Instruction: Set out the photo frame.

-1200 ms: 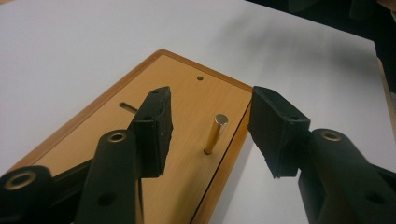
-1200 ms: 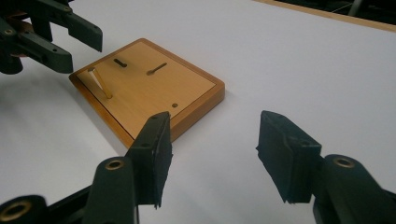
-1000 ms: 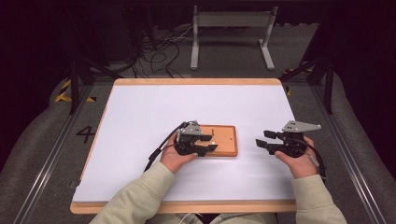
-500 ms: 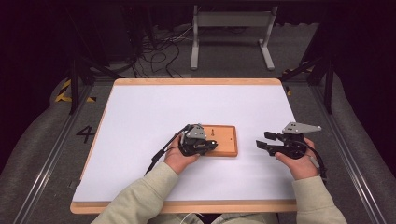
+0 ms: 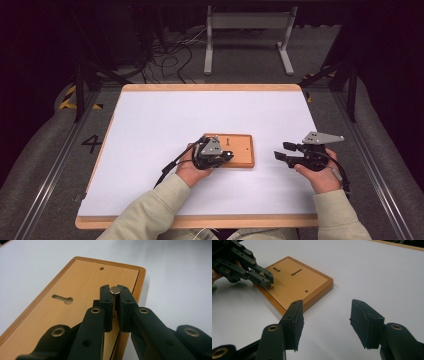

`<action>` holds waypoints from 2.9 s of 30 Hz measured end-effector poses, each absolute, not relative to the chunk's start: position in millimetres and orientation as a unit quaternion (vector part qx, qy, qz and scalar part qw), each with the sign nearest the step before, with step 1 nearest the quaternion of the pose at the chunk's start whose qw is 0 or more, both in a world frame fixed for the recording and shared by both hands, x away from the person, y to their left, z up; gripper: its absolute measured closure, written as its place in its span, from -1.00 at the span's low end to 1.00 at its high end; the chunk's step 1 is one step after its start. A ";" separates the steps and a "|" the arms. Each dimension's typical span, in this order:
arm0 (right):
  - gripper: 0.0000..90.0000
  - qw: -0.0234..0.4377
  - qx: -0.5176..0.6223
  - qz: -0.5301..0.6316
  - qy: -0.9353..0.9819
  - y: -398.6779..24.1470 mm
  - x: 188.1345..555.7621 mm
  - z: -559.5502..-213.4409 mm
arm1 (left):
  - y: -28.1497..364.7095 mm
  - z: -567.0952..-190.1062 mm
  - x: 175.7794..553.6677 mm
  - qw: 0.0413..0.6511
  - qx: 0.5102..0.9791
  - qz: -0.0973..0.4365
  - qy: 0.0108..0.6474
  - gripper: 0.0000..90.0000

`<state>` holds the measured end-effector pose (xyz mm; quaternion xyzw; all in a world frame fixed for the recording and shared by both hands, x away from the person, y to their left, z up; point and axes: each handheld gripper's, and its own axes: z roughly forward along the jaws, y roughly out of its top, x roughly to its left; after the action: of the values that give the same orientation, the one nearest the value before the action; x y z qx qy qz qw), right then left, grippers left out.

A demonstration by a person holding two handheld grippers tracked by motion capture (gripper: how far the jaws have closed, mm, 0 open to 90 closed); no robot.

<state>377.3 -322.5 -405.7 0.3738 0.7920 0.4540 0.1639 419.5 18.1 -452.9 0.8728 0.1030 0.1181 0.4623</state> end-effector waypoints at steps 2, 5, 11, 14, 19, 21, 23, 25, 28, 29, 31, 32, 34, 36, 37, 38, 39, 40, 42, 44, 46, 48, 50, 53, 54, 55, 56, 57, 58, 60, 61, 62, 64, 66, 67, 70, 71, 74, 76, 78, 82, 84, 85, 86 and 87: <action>0.00 0.162 0.374 0.453 0.793 -321.5 377.4 -405.5 | 18.1 -454.0 417.8 0.464 0.871 0.126 0.100 0.86; 0.00 0.163 0.371 0.455 0.793 -320.2 378.3 -405.0 | 18.4 -455.2 414.9 0.463 0.870 0.143 0.086 0.86; 0.00 0.163 0.369 0.456 0.793 -318.2 379.8 -404.5 | 18.0 -456.1 406.9 0.457 0.870 0.176 0.062 0.86; 0.00 0.162 0.367 0.457 0.793 -316.7 380.1 -403.3 | 17.6 -457.1 400.4 0.453 0.867 0.202 0.044 0.86; 0.00 0.162 0.361 0.460 0.795 -313.2 381.7 -401.9 | 16.4 -457.7 391.7 0.441 0.866 0.235 0.027 0.86; 0.00 0.161 0.361 0.460 0.795 -312.5 381.8 -401.5 | 16.3 -458.1 389.3 0.437 0.866 0.243 0.021 0.86; 0.00 0.160 0.359 0.460 0.796 -310.3 382.2 -400.7 | 16.4 -459.2 385.2 0.433 0.864 0.258 0.009 0.86; 0.00 0.159 0.358 0.461 0.796 -309.7 382.2 -400.2 | 16.3 -460.1 383.2 0.432 0.862 0.263 0.006 0.87; -0.01 0.161 0.358 0.464 0.794 -307.8 381.6 -397.0 | 15.7 -460.6 379.0 0.425 0.862 0.276 -0.002 0.87; -0.01 0.159 0.358 0.468 0.793 -306.8 381.2 -395.5 | 15.7 -460.9 378.5 0.425 0.862 0.276 -0.001 0.87; -0.02 0.153 0.359 0.470 0.792 -304.6 381.5 -393.6 | 15.4 -461.6 376.0 0.422 0.861 0.284 -0.004 0.86; -0.04 0.150 0.360 0.469 0.792 -303.3 382.1 -392.8 | 15.4 -461.6 376.0 0.422 0.861 0.284 -0.004 0.86; -0.06 0.148 0.360 0.471 0.792 -302.4 382.9 -392.6 | 15.2 -461.7 374.5 0.418 0.861 0.289 -0.007 0.86; -0.11 0.135 0.365 0.472 0.791 -298.1 385.4 -392.2 | 15.0 -462.2 373.2 0.418 0.860 0.292 -0.005 0.86; -0.15 0.129 0.365 0.469 0.793 -292.8 389.2 -392.1 | 14.8 -462.5 372.8 0.418 0.861 0.291 -0.007 0.86; -0.15 0.129 0.365 0.469 0.793 -292.8 389.2 -392.1 | 14.8 -462.5 372.8 0.418 0.861 0.291 -0.007 0.86; -0.20 0.121 0.367 0.461 0.798 -286.8 394.9 -391.4 | 14.7 -462.6 372.8 0.418 0.860 0.291 -0.006 0.86; -0.22 0.121 0.366 0.459 0.800 -284.4 397.6 -390.9 | 14.7 -462.7 372.6 0.418 0.860 0.291 -0.006 0.86; -0.23 0.119 0.365 0.455 0.803 -281.2 400.8 -389.9 | 14.7 -462.6 372.3 0.417 0.860 0.295 -0.006 0.86; -0.24 0.112 0.364 0.448 0.809 -273.7 409.2 -387.5 | 14.7 -462.6 372.2 0.417 0.859 0.296 -0.007 0.86; -0.25 0.106 0.365 0.441 0.813 -269.3 415.5 -386.9 | 14.8 -463.0 372.1 0.418 0.860 0.294 -0.004 0.86; -0.28 0.095 0.369 0.434 0.816 -264.5 422.8 -388.2 | 14.7 -463.2 372.0 0.418 0.859 0.295 -0.005 0.86; -0.31 0.083 0.376 0.422 0.821 -259.3 431.1 -392.1 | 14.5 -463.3 371.3 0.417 0.859 0.297 -0.006 0.86; -0.34 0.063 0.387 0.415 0.821 -254.3 440.4 -398.9 | 14.3 -463.4 370.7 0.416 0.859 0.300 -0.009 0.86; -0.35 0.055 0.391 0.411 0.822 -252.2 444.1 -401.5 | 14.3 -463.5 370.7 0.416 0.859 0.300 -0.008 0.86; -0.36 0.051 0.393 0.408 0.822 -250.1 446.5 -403.3 | 14.3 -463.5 370.7 0.416 0.859 0.299 -0.008 0.86; -0.37 0.047 0.392 0.405 0.825 -248.1 448.8 -405.0 | 14.2 -463.5 370.8 0.416 0.859 0.299 -0.008 0.86; -0.37 0.045 0.393 0.402 0.826 -246.6 450.3 -406.4 | 14.3 -463.6 370.6 0.416 0.859 0.298 -0.007 0.86; -0.38 0.043 0.394 0.398 0.828 -244.2 452.9 -408.4 | 14.2 -463.7 370.7 0.416 0.860 0.296 -0.008 0.86; -0.39 0.037 0.394 0.393 0.830 -241.3 456.9 -411.9 | 14.2 -463.5 370.7 0.416 0.859 0.299 -0.008 0.86; -0.39 0.031 0.396 0.392 0.830 -240.2 458.1 -413.1 | 14.3 -463.4 370.6 0.415 0.859 0.300 -0.008 0.86; -0.40 0.026 0.396 0.391 0.830 -239.0 459.9 -415.0 | 14.3 -463.3 370.7 0.414 0.859 0.302 -0.009 0.86; -0.41 0.014 0.394 0.389 0.832 -235.4 463.0 -419.1 | 14.3 -463.6 370.6 0.415 0.859 0.299 -0.007 0.86; -0.43 0.006 0.391 0.389 0.834 -232.2 464.9 -422.0 | 14.5 -463.4 370.8 0.415 0.860 0.298 -0.007 0.86; -0.44 0.002 0.391 0.388 0.834 -230.3 465.8 -423.5 | 14.3 -463.5 371.1 0.417 0.859 0.298 -0.007 0.86; -0.46 -0.011 0.393 0.390 0.833 -227.5 469.1 -428.4 | 14.4 -463.6 371.3 0.417 0.859 0.298 -0.005 0.86; -0.45 -0.017 0.392 0.392 0.832 -227.5 470.1 -429.7 | 14.5 -463.5 371.4 0.417 0.858 0.299 -0.006 0.86; -0.42 -0.029 0.389 0.396 0.831 -228.2 471.6 -431.4 | 14.5 -463.5 371.4 0.417 0.858 0.299 -0.005 0.86; -0.40 -0.032 0.387 0.397 0.832 -229.1 472.2 -431.5 | 14.4 -463.5 371.1 0.417 0.859 0.297 -0.005 0.86; -0.39 -0.033 0.382 0.397 0.834 -229.7 472.0 -430.8 | 14.3 -463.1 370.9 0.416 0.859 0.298 -0.006 0.86; -0.37 -0.027 0.373 0.394 0.840 -230.0 470.1 -427.9 | 15.9 -462.7 372.5 0.424 0.862 0.277 0.006 0.81; -0.36 -0.016 0.366 0.390 0.845 -228.8 467.6 -425.5 | 17.0 -462.1 372.8 0.427 0.864 0.266 0.010 0.76; -0.36 -0.011 0.360 0.389 0.848 -228.2 466.0 -424.0 | 17.1 -462.0 372.8 0.427 0.865 0.261 0.009 0.74; -0.35 -0.007 0.356 0.388 0.850 -227.7 464.8 -422.9 | 17.5 -461.8 371.9 0.427 0.866 0.259 0.012 0.72; -0.34 -0.001 0.348 0.389 0.853 -227.5 463.2 -421.4 | 17.5 -461.6 371.0 0.427 0.866 0.259 0.012 0.70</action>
<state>463.2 -227.5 -421.4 0.3477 0.8531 0.3890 -0.0013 371.0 17.5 -461.6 0.8662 0.0124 0.2586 0.4274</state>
